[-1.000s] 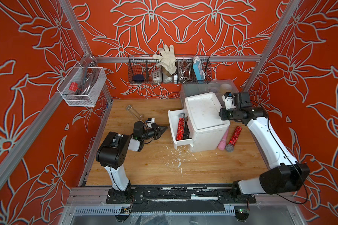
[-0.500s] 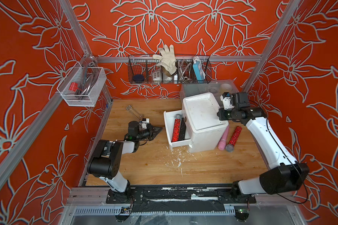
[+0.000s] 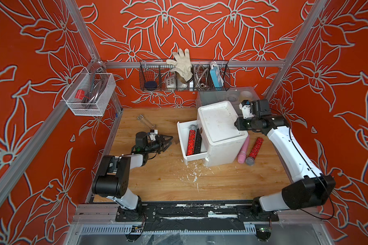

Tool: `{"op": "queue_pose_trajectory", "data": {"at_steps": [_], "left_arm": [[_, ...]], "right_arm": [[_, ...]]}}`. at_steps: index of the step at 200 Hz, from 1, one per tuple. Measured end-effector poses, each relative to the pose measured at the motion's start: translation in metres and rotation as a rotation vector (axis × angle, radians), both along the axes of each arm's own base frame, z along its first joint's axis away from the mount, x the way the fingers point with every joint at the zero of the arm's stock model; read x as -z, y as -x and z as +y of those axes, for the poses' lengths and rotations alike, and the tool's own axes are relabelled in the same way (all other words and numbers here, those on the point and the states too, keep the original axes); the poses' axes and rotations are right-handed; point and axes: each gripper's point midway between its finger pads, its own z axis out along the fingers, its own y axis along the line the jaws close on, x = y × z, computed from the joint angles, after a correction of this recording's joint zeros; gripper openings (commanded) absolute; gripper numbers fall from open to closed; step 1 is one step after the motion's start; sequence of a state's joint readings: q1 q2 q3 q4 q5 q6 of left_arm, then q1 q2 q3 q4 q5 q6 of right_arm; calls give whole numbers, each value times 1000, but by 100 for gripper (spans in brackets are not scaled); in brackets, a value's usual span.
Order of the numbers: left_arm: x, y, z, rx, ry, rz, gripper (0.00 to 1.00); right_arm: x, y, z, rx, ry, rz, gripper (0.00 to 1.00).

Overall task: Take the microphone out of the drawer
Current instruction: Open the drawer in the storage box.

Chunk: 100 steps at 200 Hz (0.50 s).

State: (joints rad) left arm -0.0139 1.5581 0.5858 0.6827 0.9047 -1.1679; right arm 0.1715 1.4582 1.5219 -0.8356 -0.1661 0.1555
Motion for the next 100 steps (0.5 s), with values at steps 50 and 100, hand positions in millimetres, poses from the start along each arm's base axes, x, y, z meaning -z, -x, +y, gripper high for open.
{"op": "queue_pose_trajectory", "data": {"at_steps": [50, 100], "left_arm": [[-33, 2, 1, 26, -72, -47, 100], [-47, 19, 1, 57, -132, -37, 100]], "right_arm": [[-33, -14, -5, 37, 12, -36, 66], [-94, -3, -12, 87, 30, -156, 63]]}}
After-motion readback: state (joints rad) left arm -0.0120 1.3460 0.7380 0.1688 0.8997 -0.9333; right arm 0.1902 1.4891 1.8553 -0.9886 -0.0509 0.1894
